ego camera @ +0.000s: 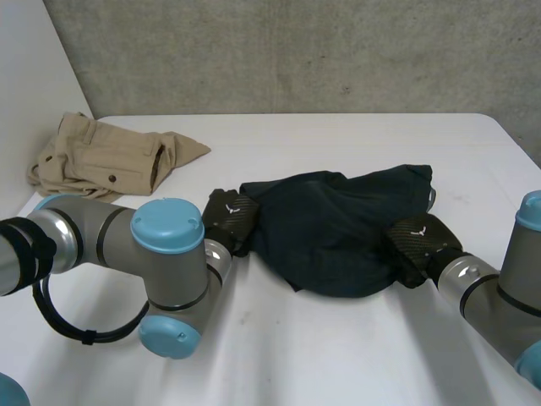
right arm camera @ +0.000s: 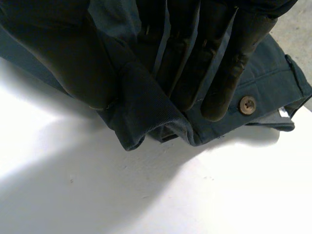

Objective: Fold the laundry.

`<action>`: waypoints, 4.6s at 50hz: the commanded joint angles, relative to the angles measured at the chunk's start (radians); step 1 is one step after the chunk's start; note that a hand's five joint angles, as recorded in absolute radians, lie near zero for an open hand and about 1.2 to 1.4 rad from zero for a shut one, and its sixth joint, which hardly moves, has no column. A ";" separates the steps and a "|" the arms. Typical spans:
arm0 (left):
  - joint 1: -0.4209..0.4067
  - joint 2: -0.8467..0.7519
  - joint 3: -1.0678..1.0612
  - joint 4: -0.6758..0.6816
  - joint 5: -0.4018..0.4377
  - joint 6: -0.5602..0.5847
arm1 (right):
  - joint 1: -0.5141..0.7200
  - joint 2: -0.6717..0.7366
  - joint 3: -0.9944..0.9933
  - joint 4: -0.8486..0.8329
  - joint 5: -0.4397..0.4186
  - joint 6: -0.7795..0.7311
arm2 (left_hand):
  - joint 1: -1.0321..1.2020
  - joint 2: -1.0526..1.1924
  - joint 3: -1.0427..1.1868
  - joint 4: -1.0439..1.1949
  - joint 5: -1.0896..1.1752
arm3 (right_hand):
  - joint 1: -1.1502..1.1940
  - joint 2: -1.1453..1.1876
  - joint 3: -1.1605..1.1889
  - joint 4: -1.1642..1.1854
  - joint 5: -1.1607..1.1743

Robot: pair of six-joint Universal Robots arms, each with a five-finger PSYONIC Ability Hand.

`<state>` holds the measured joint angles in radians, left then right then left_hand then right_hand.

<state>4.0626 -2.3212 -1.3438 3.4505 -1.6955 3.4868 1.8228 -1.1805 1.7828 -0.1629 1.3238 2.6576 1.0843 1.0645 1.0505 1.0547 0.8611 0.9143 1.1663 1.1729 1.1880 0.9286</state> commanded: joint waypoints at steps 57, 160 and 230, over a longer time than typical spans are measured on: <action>0.167 0.230 0.396 0.565 0.097 0.181 | 0.155 0.297 -1.293 -0.231 0.229 -0.143 | 0.312 0.332 0.346 0.342 0.361 | 0.482 0.230 0.223 0.208 0.293; 0.082 -0.267 0.322 0.386 0.120 0.471 | 0.173 0.555 -0.919 0.002 0.380 -0.383 | -0.556 -0.536 -0.522 -0.527 -0.507 | -0.533 -0.785 -0.791 -0.806 -0.721; 0.065 0.395 -0.327 -0.036 0.077 -0.081 | -0.223 -0.010 -0.172 0.086 0.123 -0.436 | -0.903 -0.883 -0.869 -0.874 -0.854 | 0.482 0.230 0.223 0.208 0.293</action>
<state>4.1279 -1.9370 -1.6658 3.4149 -1.6200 3.4040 1.6520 -1.1733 1.6624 -0.1442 1.4291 2.5109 0.1879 0.2041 0.2113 0.2026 0.0454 0.9390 1.1719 1.1386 1.1892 0.9406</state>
